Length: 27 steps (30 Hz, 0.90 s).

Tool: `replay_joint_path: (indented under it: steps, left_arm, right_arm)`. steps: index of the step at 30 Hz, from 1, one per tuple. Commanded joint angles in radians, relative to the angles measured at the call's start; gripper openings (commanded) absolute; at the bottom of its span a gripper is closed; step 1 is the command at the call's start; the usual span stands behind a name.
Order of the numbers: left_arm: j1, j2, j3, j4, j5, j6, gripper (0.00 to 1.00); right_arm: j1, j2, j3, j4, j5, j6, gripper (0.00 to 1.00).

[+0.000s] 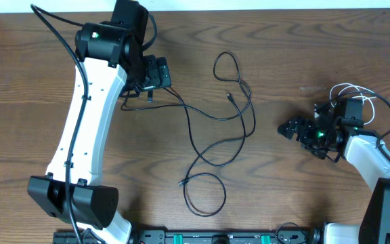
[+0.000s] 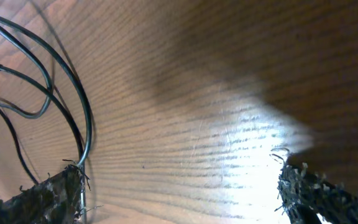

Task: Untangle cables

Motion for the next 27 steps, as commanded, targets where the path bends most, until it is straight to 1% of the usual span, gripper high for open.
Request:
replay_joint_path:
  steps: [1, 17, 21, 27]
  left_arm:
    - [0.003, -0.001, 0.018, -0.003, -0.016, -0.01, 0.99]
    - [0.003, -0.001, 0.018, -0.003, -0.016, -0.01, 0.99]
    - [0.003, -0.001, 0.018, -0.003, -0.016, -0.01, 0.99]
    - [0.003, -0.001, 0.018, -0.003, -0.016, -0.01, 0.99]
  right_arm:
    - [0.005, 0.005, -0.002, -0.014, -0.002, 0.039, 0.99]
    - [0.005, 0.005, -0.002, -0.01, 0.007, 0.039, 0.99]
    - [0.005, 0.005, -0.002, -0.01, 0.066, 0.039, 0.99]
    - [0.005, 0.005, -0.002, -0.01, 0.069, 0.039, 0.99]
